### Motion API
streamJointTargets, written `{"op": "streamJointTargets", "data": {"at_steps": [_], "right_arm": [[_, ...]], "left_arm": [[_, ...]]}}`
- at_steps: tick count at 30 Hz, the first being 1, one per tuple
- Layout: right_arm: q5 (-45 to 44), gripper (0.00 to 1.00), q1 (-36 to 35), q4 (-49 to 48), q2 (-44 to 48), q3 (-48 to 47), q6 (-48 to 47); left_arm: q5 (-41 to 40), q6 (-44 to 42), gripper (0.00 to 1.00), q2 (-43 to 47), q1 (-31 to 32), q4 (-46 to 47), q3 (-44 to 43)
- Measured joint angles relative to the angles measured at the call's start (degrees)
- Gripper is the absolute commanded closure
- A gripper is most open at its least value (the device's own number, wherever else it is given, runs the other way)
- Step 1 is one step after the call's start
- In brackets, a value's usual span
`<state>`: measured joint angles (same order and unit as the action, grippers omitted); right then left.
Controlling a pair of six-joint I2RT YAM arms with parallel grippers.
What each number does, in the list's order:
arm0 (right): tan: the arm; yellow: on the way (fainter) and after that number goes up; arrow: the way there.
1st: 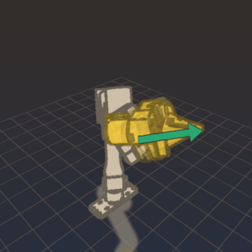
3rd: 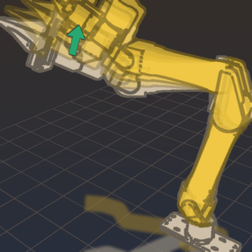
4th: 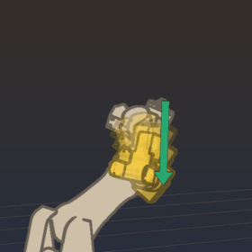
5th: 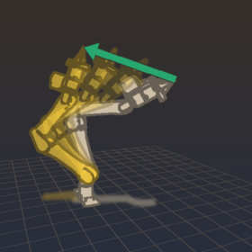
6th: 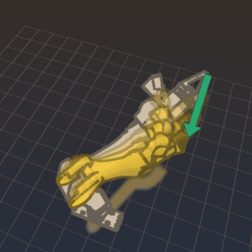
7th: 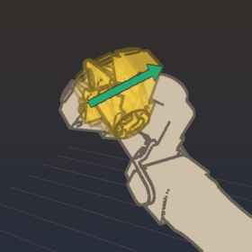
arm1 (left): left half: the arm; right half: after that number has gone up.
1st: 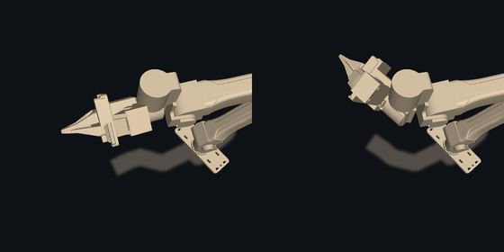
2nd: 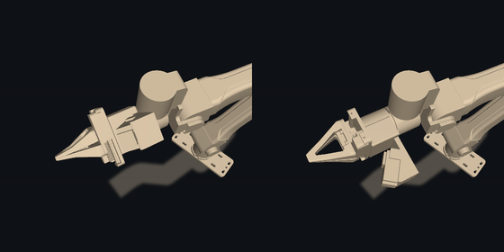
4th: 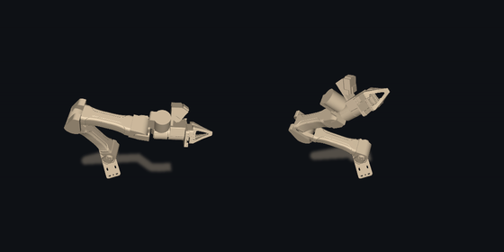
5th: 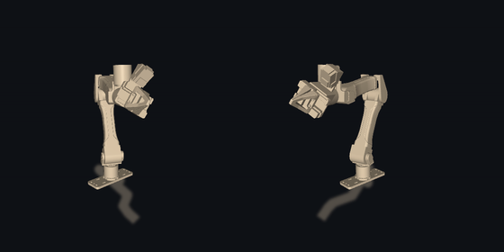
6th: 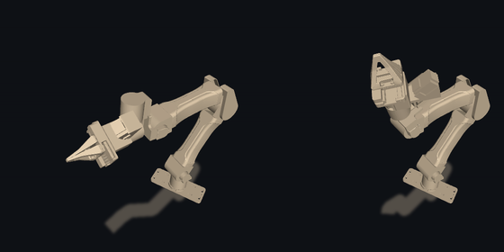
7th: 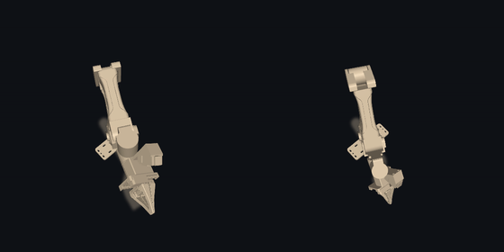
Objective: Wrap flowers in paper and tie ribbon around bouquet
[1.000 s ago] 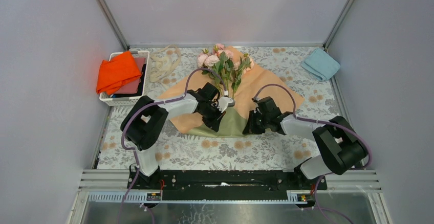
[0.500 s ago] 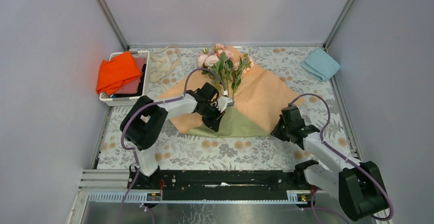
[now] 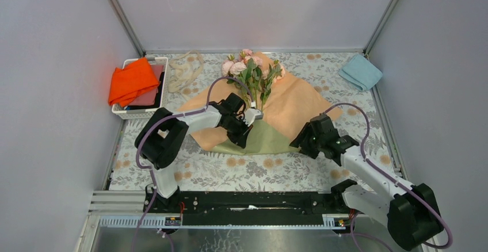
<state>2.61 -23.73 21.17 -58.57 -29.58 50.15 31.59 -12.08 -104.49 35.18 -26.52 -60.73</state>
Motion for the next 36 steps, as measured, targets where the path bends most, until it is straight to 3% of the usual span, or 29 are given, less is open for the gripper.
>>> {"op": "streamJointTargets", "data": {"at_steps": [3, 10, 13, 18, 22, 25, 27, 32, 36], "right_arm": [[0.07, 0.39, -4.35, -3.13, 1.97, 3.26, 7.58], [0.02, 0.4, -7.04, -8.72, -7.26, 4.48, 17.9], [-0.92, 0.52, -7.04, -10.21, -8.15, 4.57, 19.89], [-3.37, 0.79, -7.08, -13.11, -10.54, 4.9, 21.05], [-4.22, 0.9, -7.1, -14.88, -12.13, 4.85, 20.37], [-4.81, 0.93, -7.1, -15.06, -12.17, 4.85, 19.28], [-5.22, 0.94, -7.15, -14.95, -11.96, 4.83, 18.67], [-6.99, 0.96, -7.26, -13.51, -10.67, 4.83, 17.09], [-8.37, 0.96, -7.58, -12.5, -9.9, 4.57, 15.96]], "left_arm": [[-0.02, 0.0, 1.0, -0.02, 0.0, 0.02, 0.0], [0.02, 0.0, 1.0, 0.0, 0.0, 0.02, 0.0], [0.02, 0.0, 1.0, 0.0, 0.0, 0.02, 0.0], [-0.02, 0.0, 1.0, 0.07, 0.0, 0.02, 0.0], [0.02, -0.04, 0.95, 0.09, 0.02, -0.61, -0.44], [0.02, -0.33, 0.78, 0.26, 0.37, -2.47, -2.21], [0.17, -0.48, 0.73, 1.18, 0.98, -3.63, -4.2], [1.51, -0.5, 0.71, 3.43, 6.23, -4.04, -10.6], [2.78, 0.52, 0.71, 0.37, 9.42, -2.99, -14.51]]}}
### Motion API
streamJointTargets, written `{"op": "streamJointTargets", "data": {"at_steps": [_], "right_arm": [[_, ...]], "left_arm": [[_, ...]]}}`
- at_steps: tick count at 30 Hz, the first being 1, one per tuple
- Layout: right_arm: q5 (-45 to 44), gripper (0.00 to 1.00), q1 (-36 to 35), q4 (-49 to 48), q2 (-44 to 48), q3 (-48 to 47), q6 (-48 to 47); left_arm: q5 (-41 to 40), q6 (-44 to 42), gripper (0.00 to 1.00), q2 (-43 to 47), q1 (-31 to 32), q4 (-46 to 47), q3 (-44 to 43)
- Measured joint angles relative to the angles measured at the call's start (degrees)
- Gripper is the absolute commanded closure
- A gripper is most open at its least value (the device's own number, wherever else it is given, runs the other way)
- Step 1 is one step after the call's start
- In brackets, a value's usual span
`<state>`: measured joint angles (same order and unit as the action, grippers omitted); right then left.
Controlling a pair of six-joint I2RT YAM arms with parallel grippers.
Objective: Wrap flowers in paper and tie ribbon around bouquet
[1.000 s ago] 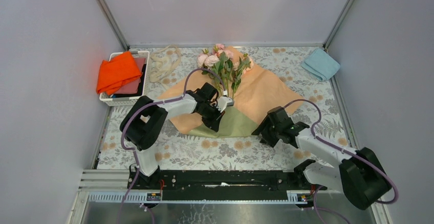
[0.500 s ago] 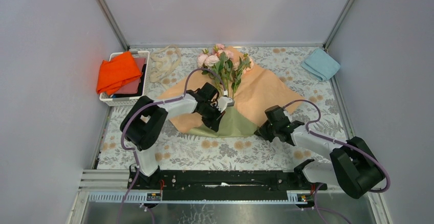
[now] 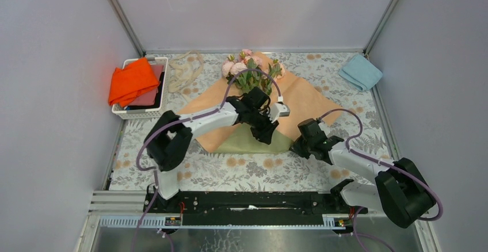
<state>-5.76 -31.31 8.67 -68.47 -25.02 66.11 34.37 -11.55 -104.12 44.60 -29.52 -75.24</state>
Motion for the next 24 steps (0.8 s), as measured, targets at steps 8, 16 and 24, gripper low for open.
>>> {"op": "streamJointTargets", "data": {"at_steps": [8, 16, 24], "right_arm": [[-1.57, 0.77, -1.7, 0.9, 1.38, -0.96, -1.25], [-0.98, 0.52, -2.78, -1.36, -0.48, -0.61, 0.2], [-1.14, 0.87, -4.87, -4.26, -2.62, -0.61, 0.76]], "left_arm": [[-2.32, 2.12, 0.74, -13.33, 0.0, 2.25, -3.82], [-2.97, 2.47, 0.74, -12.68, -0.02, 3.96, -2.73], [-2.95, 2.86, 0.75, -12.59, -0.04, 4.35, -2.51]]}}
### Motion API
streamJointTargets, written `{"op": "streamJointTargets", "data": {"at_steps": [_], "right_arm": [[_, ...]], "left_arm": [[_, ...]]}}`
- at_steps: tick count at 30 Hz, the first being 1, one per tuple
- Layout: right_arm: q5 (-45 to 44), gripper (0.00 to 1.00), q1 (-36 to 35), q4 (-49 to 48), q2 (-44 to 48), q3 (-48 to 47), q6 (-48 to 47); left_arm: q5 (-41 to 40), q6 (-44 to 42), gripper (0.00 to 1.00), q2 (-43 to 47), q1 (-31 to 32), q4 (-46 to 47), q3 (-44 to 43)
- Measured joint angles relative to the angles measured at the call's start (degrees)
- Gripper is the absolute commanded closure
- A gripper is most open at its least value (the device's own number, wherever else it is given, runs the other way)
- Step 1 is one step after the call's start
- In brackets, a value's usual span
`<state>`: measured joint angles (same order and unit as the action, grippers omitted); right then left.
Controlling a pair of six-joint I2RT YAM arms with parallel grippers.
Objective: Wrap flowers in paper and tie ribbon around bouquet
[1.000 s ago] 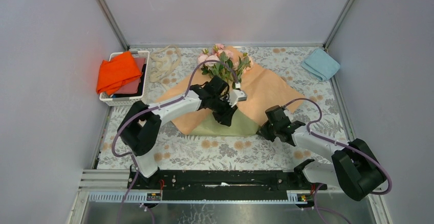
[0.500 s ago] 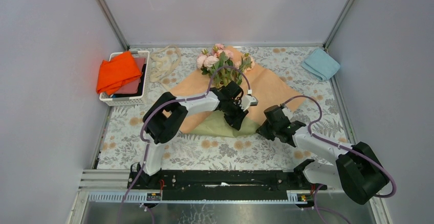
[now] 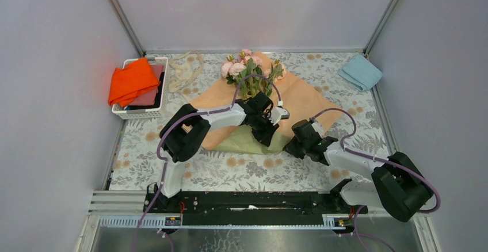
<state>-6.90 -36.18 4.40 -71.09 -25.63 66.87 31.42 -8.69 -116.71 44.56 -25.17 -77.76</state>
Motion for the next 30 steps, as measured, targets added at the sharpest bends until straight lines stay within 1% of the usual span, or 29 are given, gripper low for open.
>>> {"op": "streamJointTargets", "data": {"at_steps": [2, 3, 5, 10, 12, 16, 21, 25, 27, 30], "right_arm": [[-0.63, 0.93, -0.15, 0.28, -0.02, -0.02, -0.5], [-1.27, 0.94, -0.48, 0.46, 0.0, -0.15, -1.14], [-3.54, 0.95, -1.9, 1.73, 0.0, -1.27, -3.15], [-12.57, 0.96, -8.7, 4.92, 0.02, -6.97, -11.32], [-15.23, 0.98, -11.15, 4.46, 0.07, -8.2, -15.02], [-19.23, 0.99, -15.08, 2.19, 0.04, -8.5, -23.47], [-21.16, 0.99, -17.77, -0.87, -0.44, -8.7, -32.48], [-21.66, 0.97, -19.43, -3.96, -0.44, -8.7, -38.77], [-21.75, 0.93, -20.02, -5.51, -0.44, -8.7, -40.94], [-21.66, 0.87, -20.13, -7.39, -0.44, -8.26, -41.33]], "left_arm": [[-0.02, 0.0, 0.75, 0.0, 0.0, 0.02, 0.0], [-0.02, 0.0, 0.75, 0.0, -0.02, 0.04, 0.0], [0.0, 0.04, 0.75, 0.0, -0.37, 0.5, 0.11], [0.33, 0.5, 0.75, 0.0, -1.07, 1.42, 0.55], [0.74, 0.96, 0.75, 0.0, -1.66, 1.86, 0.81], [1.92, 1.81, 0.74, 0.0, -2.8, 2.58, 1.27], [3.72, 2.64, 0.7, 0.0, -4.61, 2.78, 1.51], [4.74, 2.91, 0.67, 0.0, -6.49, 2.95, 1.51], [5.05, 3.15, 0.66, 0.0, -7.13, 3.08, 1.51], [5.35, 3.85, 0.65, -0.02, -7.39, 3.21, 1.51]]}}
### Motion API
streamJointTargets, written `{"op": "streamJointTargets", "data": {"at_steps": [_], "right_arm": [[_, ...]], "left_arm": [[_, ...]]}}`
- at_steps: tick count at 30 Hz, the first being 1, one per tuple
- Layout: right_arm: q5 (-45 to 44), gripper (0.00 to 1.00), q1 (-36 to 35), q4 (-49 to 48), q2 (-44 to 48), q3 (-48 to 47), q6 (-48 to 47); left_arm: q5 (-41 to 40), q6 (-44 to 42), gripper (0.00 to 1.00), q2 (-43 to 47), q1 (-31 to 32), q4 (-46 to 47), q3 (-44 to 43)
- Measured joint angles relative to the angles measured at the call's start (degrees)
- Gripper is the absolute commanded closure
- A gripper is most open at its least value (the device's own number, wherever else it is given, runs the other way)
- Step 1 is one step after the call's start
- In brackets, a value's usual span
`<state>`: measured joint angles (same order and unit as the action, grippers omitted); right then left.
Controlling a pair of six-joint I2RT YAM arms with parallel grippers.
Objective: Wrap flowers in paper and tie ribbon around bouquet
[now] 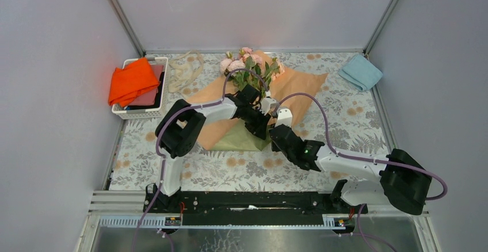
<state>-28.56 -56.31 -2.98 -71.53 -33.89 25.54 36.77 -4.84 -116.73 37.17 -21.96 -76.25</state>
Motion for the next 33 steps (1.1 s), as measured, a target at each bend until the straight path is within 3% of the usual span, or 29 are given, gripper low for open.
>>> {"op": "streamJointTargets", "data": {"at_steps": [5, 9, 13, 20, 25, 33], "right_arm": [[-0.55, 0.79, 0.0, -2.54, -2.23, 0.31, 2.82], [-0.96, 0.91, 0.0, -2.78, -6.67, 0.31, 4.17], [-2.38, 0.95, -0.74, -4.31, -7.28, 0.31, 2.73], [-4.57, 0.99, -2.73, -6.16, -9.4, -0.79, -3.17], [-5.2, 1.0, -2.78, -6.27, -10.05, -1.77, -6.29], [-5.44, 1.0, -2.82, -5.11, -10.43, -3.21, -10.21]], "left_arm": [[0.39, 1.01, 0.65, -0.44, -0.04, 0.52, -0.04], [0.39, 1.36, 0.65, -0.46, -0.04, 0.59, -0.04], [0.39, 1.4, 0.64, -0.46, -0.07, 0.61, -0.04], [0.98, 1.14, 0.42, -0.42, -1.36, -1.27, -1.99], [2.43, 1.27, 0.28, 3.5, -6.34, -4.31, -3.26], [1.03, 0.31, 0.19, 15.8, -14.49, -4.72, 6.99]]}}
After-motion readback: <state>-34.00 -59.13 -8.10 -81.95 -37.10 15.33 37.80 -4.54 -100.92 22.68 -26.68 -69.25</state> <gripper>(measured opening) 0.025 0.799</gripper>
